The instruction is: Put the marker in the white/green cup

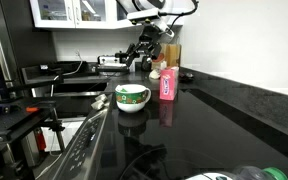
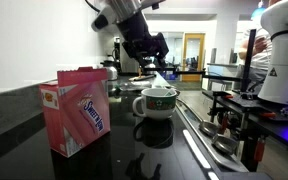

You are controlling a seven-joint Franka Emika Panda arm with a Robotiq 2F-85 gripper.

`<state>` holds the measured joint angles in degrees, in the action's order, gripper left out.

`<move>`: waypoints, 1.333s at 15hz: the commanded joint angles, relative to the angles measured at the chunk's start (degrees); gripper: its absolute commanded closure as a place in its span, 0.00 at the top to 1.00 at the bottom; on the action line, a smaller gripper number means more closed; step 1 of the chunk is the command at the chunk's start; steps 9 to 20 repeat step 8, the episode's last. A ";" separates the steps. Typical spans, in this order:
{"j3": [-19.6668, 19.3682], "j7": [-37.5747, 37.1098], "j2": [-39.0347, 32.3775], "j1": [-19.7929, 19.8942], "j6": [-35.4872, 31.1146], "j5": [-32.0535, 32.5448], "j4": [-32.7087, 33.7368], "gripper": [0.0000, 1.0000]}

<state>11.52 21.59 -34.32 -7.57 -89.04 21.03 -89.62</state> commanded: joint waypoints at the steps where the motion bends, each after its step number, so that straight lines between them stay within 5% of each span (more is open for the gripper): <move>1: 0.60 3.89 8.48 3.45 -8.33 -6.33 -6.76 1.00; 7: -0.11 11.64 18.51 6.64 -21.97 -16.62 -15.68 1.00; 20: -0.33 12.63 19.49 6.64 -21.96 -17.39 -16.56 1.00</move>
